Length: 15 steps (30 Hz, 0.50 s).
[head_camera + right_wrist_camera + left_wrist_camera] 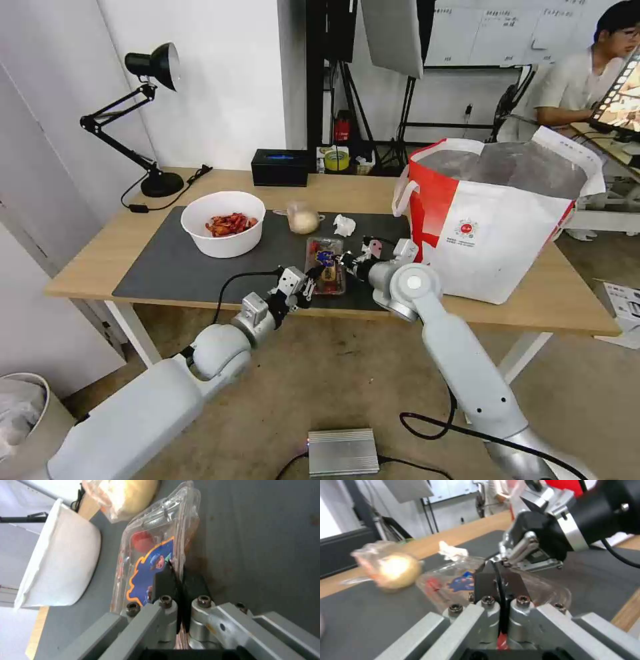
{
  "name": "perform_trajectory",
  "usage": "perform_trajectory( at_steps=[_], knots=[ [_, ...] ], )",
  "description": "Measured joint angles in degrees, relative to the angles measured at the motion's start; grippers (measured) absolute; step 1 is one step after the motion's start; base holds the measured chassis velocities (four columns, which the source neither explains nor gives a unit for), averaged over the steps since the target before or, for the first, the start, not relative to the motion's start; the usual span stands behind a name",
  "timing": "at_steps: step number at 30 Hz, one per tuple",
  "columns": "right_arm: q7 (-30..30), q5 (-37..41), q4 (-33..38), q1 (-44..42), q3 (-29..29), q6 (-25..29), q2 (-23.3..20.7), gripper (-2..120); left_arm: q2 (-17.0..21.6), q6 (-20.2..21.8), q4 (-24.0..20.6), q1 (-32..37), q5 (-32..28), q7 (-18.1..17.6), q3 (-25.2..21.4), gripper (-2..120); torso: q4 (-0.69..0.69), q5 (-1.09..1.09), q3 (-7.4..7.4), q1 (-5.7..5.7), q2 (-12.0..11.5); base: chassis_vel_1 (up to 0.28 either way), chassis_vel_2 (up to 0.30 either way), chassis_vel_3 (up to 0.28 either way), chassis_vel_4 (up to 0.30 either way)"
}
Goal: Pick up the trash from the table and place it into the takeout bag.
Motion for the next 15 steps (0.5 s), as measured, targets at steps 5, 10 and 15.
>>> perform_trajectory(
  at_steps=[5, 10, 15],
  knots=[
    [-0.9, 0.0, 0.3, 0.1, 0.1, 0.3, 0.3, 0, 0.6, -1.1, -4.2, 8.5, 0.7, 0.1, -10.0, 0, 0.01, 0.01, 0.0, 0.0, 0.0, 0.0, 0.0, 0.0, 0.0],
    [-1.8, 0.0, 1.2, -0.4, 0.4, 0.7, -0.3, 0, -0.5, -2.4, -8.0, 16.3, 2.1, 0.1, -17.4, 0, 0.01, 0.01, 0.0, 0.0, 0.0, 0.0, 0.0, 0.0, 0.0],
    [-2.3, -0.1, 3.7, -0.6, 1.3, 1.5, -1.3, 0, -4.8, -2.8, -11.0, 24.9, 4.6, 0.0, -23.5, 14, 0.02, 0.01, 0.0, 0.0, 0.0, 0.0, 0.0, 0.0, 0.0]
  ],
)
